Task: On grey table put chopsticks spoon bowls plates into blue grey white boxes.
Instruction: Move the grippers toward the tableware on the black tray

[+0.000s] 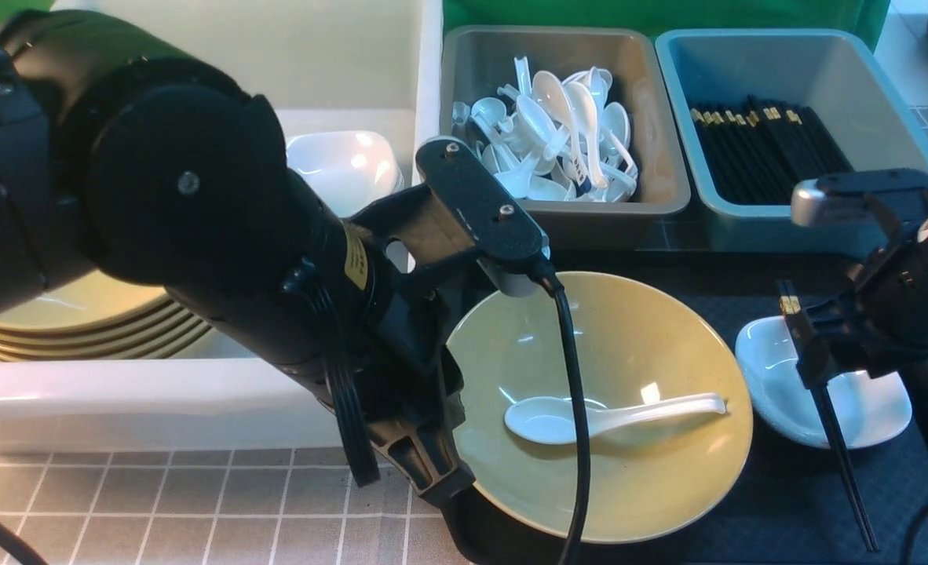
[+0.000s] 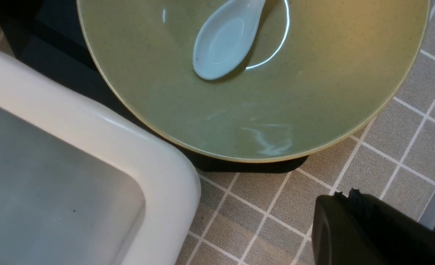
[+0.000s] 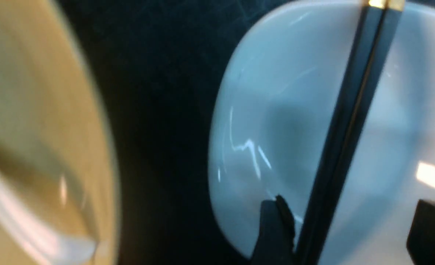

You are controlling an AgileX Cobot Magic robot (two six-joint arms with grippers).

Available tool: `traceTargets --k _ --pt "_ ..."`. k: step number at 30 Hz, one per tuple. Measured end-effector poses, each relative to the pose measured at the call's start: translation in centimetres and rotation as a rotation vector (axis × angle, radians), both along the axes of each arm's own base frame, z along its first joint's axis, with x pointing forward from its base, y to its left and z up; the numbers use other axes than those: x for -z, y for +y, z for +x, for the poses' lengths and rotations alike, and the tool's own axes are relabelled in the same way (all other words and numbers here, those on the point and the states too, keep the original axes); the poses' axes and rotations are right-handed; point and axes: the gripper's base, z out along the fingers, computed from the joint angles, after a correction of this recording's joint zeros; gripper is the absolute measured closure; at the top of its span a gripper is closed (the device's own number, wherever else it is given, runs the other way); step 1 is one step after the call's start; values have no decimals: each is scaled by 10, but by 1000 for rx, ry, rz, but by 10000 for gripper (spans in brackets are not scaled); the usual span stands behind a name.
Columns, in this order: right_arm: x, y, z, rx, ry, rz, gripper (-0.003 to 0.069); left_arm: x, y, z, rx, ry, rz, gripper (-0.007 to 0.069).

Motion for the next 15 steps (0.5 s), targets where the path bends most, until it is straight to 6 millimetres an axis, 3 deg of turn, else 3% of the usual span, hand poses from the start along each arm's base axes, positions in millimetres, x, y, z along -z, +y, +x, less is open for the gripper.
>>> traceTargets --k 5,15 --pt "17 1 12 5 25 -3 263 0 0 0 0 -5 -2 632" --pt "19 1 14 7 19 -3 422 3 0 1 -1 -6 1 632"
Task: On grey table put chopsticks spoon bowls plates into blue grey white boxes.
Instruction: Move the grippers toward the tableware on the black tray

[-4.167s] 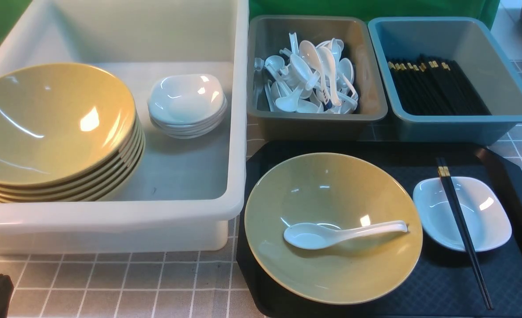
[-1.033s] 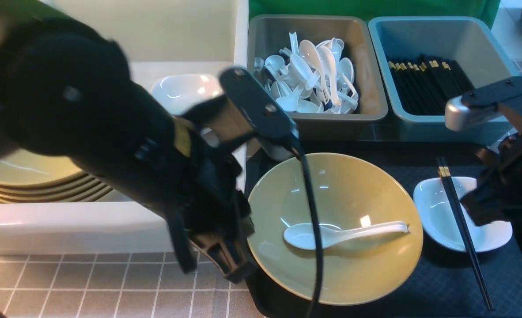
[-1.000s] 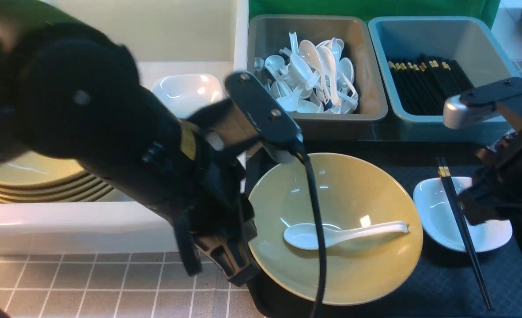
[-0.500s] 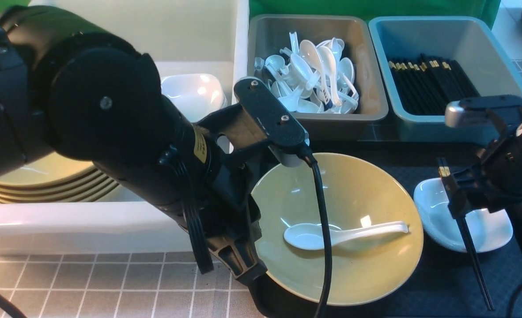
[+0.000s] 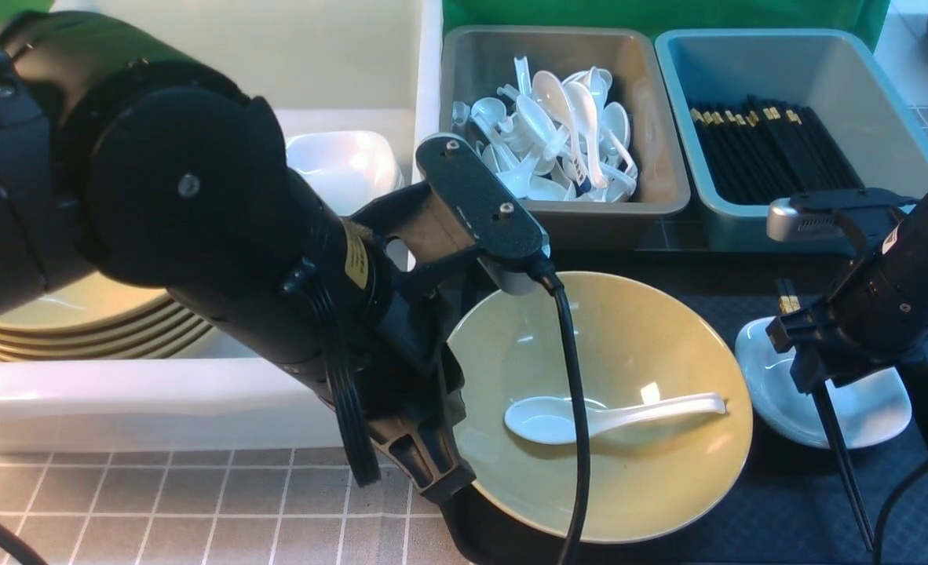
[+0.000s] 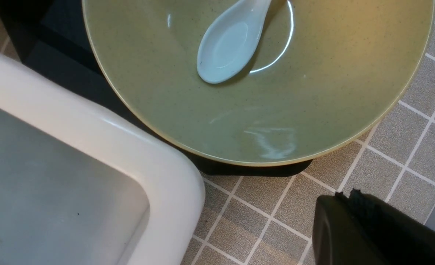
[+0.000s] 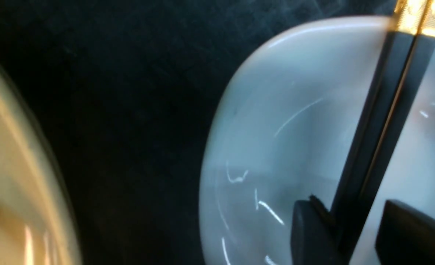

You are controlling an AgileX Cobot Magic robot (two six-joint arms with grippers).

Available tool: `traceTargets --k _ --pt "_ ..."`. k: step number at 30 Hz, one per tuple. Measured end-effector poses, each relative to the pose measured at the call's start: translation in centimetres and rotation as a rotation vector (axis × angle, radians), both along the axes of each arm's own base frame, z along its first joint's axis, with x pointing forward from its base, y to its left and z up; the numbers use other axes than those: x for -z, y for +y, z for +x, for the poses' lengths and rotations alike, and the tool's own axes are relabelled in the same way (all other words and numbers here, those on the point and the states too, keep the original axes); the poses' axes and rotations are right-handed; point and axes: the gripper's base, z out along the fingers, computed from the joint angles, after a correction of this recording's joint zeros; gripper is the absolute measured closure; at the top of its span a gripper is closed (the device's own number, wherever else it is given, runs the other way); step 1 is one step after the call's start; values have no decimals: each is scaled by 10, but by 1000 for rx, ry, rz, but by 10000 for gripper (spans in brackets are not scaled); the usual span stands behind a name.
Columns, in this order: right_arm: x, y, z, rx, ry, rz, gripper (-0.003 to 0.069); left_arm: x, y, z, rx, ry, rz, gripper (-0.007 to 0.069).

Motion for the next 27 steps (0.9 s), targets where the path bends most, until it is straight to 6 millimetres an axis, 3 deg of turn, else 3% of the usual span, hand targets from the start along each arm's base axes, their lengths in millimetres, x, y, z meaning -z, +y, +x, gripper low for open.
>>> traceTargets --k 11,14,21,27 --pt "16 1 5 26 46 -1 410 27 6 -6 -2 54 54 632" --pt "14 1 5 26 40 0 426 28 6 -6 -2 57 57 632" --pt "-1 0 -1 16 20 4 552 28 6 -5 -1 45 53 632" --pt "-9 0 -7 -13 30 1 552 27 4 -2 -1 14 33 632"
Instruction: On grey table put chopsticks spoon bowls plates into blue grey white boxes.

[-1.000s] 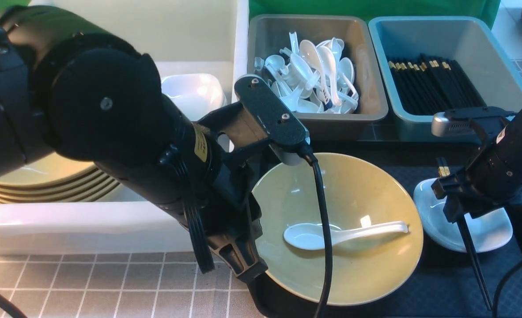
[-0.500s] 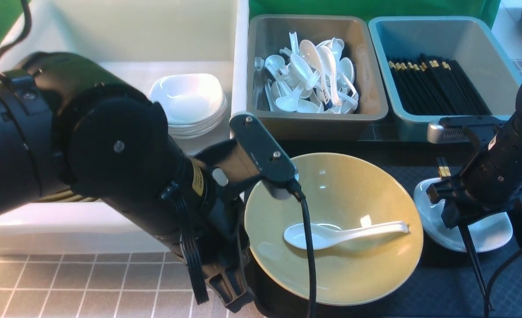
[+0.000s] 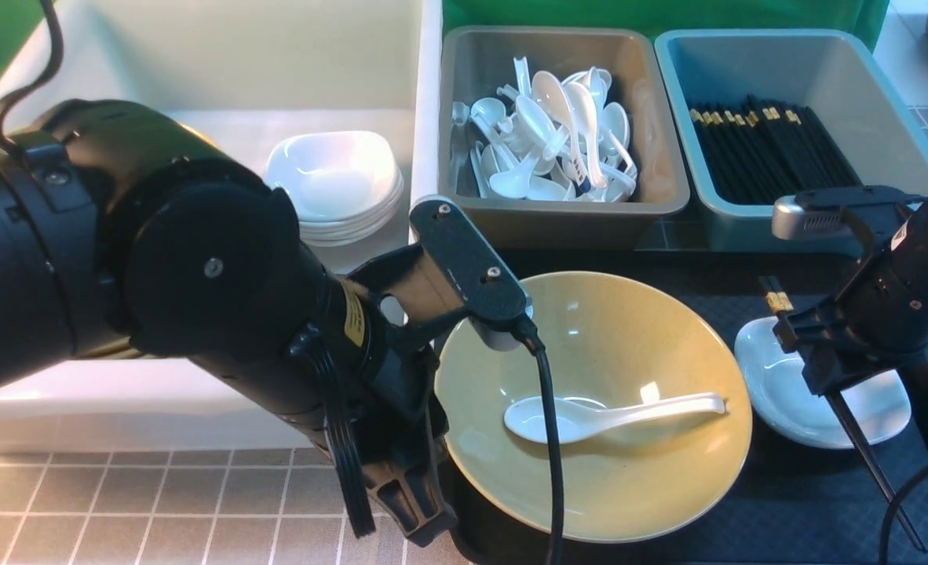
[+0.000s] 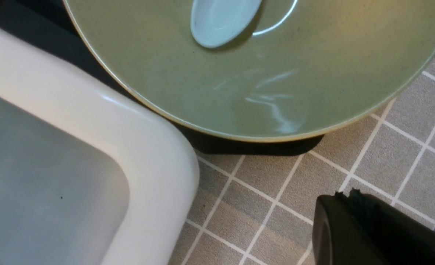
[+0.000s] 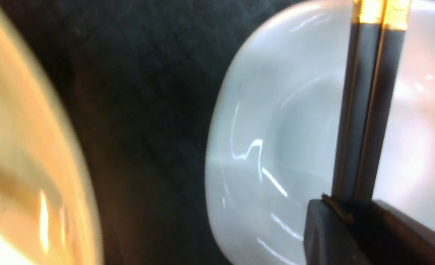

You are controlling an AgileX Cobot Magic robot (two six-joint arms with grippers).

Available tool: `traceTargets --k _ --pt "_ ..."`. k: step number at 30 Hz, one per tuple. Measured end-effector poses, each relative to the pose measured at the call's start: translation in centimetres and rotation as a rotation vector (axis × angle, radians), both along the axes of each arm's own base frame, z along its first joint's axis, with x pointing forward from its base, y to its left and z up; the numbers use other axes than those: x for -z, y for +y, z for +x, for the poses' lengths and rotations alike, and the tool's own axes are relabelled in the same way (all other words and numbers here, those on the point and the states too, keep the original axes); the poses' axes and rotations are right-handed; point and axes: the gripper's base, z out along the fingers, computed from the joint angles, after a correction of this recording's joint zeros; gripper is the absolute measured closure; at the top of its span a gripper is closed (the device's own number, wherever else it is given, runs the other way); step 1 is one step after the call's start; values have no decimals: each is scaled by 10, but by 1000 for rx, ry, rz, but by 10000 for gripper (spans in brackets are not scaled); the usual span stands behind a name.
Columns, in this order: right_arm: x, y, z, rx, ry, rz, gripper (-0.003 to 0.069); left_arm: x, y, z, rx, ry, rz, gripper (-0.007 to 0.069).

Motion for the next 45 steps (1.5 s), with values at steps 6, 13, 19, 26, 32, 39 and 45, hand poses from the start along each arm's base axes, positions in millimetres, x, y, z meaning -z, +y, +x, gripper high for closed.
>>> traceTargets --k 6,13,19,26,32,39,45 --pt "-31 -1 -11 -37 -81 3 552 -2 -3 4 -5 -43 -35 632" --pt "-111 1 15 -45 -412 27 552 -11 -22 25 -40 -159 -158 632" --pt "-140 3 60 -14 -571 43 552 -29 -49 62 -47 -235 -193 632" --pt "-131 -14 144 120 -696 72 552 -51 -66 138 -101 -350 -243 632" --pt "-89 -34 193 209 -654 81 552 -47 -63 156 -122 -354 -252 632" --pt "-39 -30 194 150 -395 51 390 0 -53 135 -134 -321 -253 632" --pt "-58 -21 186 80 -398 58 137 11 -17 81 -200 -406 -377 632"
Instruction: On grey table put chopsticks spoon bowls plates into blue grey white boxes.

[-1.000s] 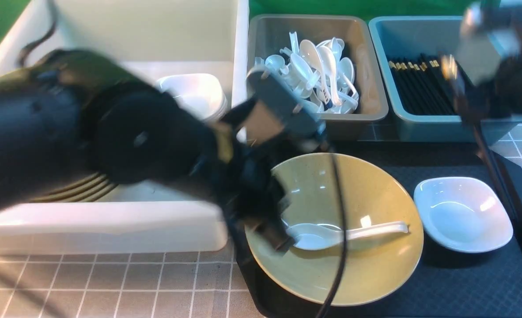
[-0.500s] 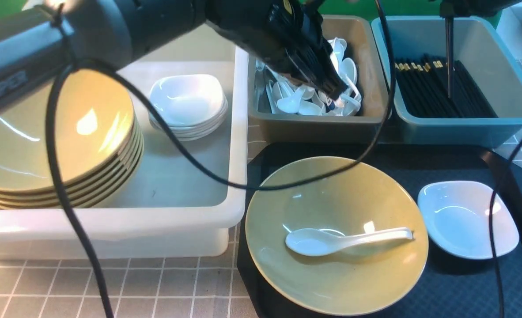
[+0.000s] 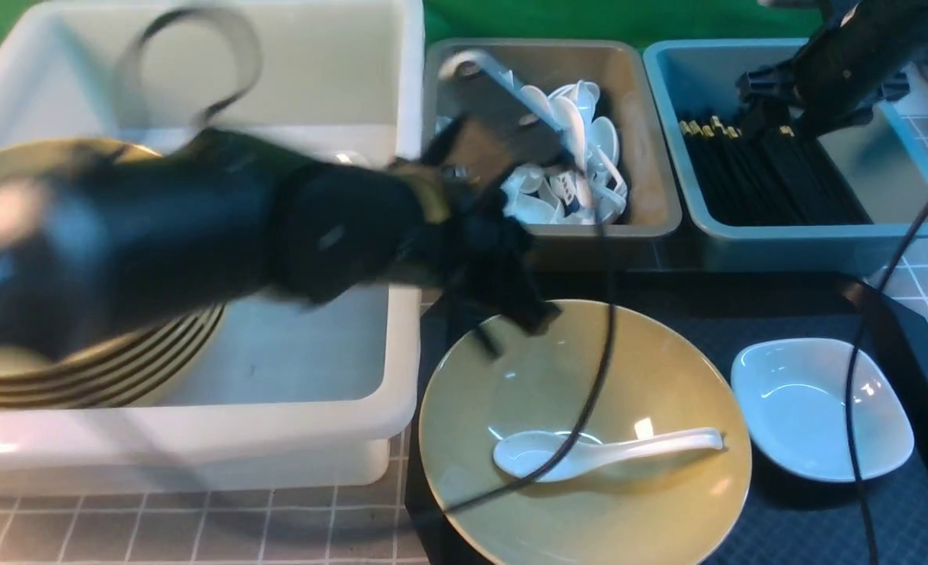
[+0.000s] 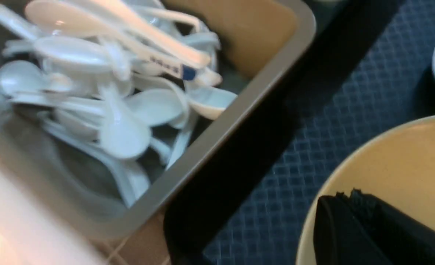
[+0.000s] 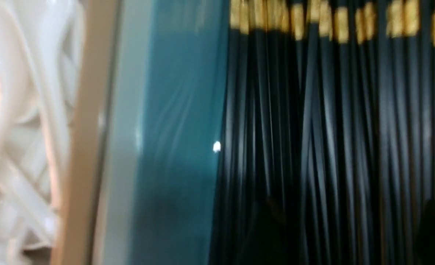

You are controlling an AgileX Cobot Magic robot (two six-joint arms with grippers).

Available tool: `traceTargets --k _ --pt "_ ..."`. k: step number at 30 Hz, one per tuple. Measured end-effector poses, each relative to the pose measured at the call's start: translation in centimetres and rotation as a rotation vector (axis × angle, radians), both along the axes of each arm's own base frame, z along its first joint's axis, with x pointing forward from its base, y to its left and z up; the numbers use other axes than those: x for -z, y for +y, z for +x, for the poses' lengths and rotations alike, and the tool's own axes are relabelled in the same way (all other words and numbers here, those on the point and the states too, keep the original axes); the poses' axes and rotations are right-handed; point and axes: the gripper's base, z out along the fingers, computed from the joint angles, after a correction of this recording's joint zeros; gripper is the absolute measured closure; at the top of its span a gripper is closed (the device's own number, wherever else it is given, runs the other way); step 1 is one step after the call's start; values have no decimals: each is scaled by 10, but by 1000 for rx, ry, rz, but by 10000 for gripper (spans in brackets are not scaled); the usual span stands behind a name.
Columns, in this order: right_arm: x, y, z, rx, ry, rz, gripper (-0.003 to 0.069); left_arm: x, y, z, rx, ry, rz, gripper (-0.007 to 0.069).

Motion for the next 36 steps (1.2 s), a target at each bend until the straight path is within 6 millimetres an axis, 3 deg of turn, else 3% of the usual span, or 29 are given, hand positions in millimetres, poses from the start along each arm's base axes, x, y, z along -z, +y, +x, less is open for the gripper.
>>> traceTargets --k 5,15,21,22,25,27,31,32,36 --pt "-31 22 -14 -80 -46 -9 111 -30 30 -4 -69 -25 -34 632" --pt "-73 32 -60 -275 76 -95 168 -29 33 -6 -54 19 20 632" --pt "-110 41 -85 -335 0 -118 226 -36 35 -12 -20 115 95 632" --pt "-123 45 -97 -354 -30 -125 239 -42 36 -17 2 127 118 632" --pt "-137 54 -118 -389 -55 -128 254 -48 36 -27 33 134 137 632" --pt "-147 65 -147 -442 -63 -131 269 -61 37 -44 66 120 129 632" --pt "-149 69 -184 -484 -47 -131 279 -73 42 -68 98 111 106 632" --pt "-147 70 -204 -500 -38 -131 281 -72 44 -74 102 118 101 632" --pt "-141 71 -236 -516 -46 -122 282 -68 56 -94 106 128 98 632"
